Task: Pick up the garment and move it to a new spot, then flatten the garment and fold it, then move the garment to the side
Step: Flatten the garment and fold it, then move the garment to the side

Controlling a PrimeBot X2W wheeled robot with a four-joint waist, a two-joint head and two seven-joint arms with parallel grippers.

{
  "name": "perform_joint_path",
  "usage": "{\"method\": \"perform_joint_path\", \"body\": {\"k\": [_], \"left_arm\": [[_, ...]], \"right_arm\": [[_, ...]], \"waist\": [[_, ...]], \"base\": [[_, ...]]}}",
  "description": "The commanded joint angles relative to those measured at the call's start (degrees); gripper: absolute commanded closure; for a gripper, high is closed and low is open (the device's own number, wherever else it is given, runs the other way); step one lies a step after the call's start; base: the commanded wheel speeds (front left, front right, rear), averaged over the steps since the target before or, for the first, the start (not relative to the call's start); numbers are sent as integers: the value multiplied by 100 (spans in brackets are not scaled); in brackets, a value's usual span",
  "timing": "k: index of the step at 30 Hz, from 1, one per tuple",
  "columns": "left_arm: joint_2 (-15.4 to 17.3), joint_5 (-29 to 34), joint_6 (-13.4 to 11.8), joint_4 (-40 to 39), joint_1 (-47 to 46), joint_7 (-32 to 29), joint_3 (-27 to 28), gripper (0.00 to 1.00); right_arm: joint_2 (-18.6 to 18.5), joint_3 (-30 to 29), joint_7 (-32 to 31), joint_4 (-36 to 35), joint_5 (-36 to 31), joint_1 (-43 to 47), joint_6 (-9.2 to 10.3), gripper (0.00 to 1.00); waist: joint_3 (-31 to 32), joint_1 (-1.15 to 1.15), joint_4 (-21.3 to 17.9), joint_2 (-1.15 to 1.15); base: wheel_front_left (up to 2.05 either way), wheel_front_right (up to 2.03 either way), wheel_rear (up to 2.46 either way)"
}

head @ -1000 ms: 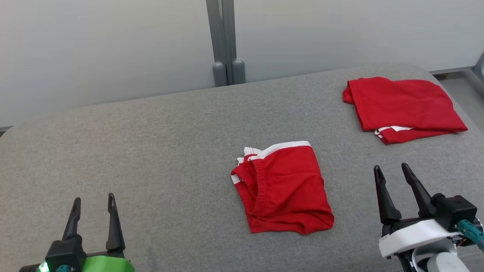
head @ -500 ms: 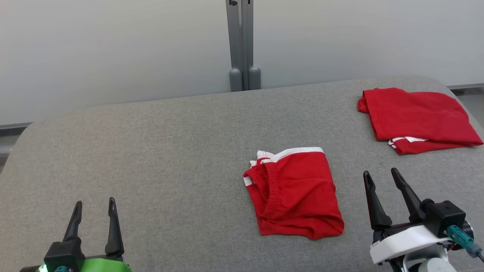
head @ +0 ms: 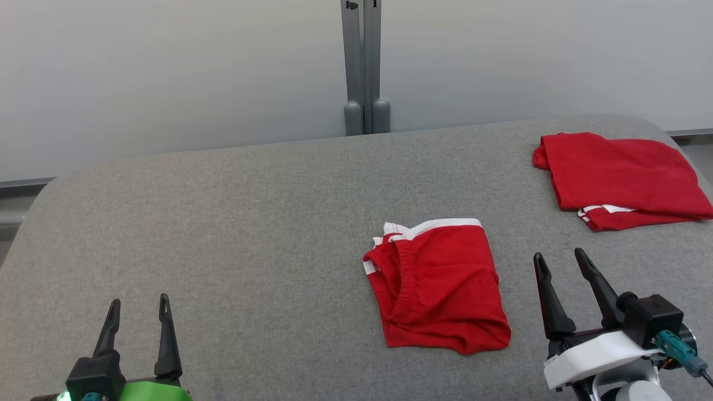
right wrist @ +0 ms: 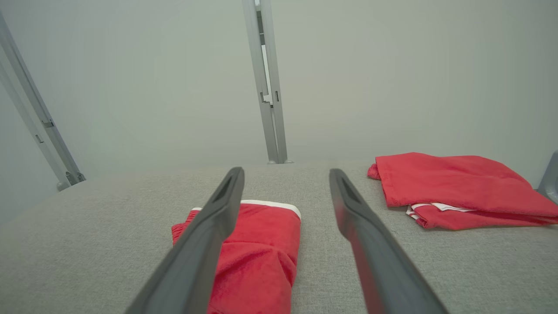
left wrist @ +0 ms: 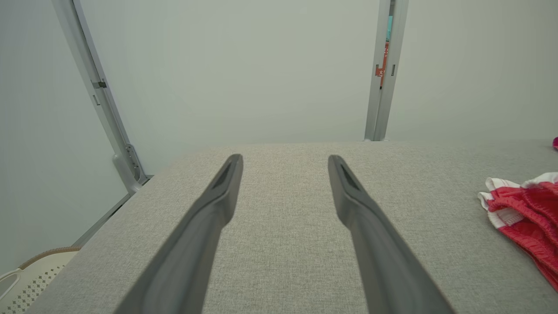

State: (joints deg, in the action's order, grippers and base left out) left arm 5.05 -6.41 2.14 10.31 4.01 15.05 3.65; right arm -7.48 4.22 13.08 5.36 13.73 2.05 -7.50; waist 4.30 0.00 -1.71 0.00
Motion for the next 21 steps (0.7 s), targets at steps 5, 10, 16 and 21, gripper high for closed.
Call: {"method": "perform_joint_path", "body": {"k": [5,10,16,21], "left_arm": [[54,-12,-51,9,-28,13,-15,0],[62,-5,-78,-16,-5,13,-33,0],[50,-12,-153,-74,-20,12,-63,0],[33,-30,-158,-43,-157,12,-117,0]], "right_arm": [[16,1,-38,-30,-51,87,3,0],[17,-1,-66,-15,-52,94,3,0],[17,4,-150,117,-137,-106,3,0],[-141,211,-316,391,-239,-712,3,0]], "waist": [[-2,0,-3,0],[-10,0,-4,0],[-75,0,7,0],[-214,0,45,0]], "base": [[0,0,0],[0,0,0],[0,0,0],[0,0,0]]}}
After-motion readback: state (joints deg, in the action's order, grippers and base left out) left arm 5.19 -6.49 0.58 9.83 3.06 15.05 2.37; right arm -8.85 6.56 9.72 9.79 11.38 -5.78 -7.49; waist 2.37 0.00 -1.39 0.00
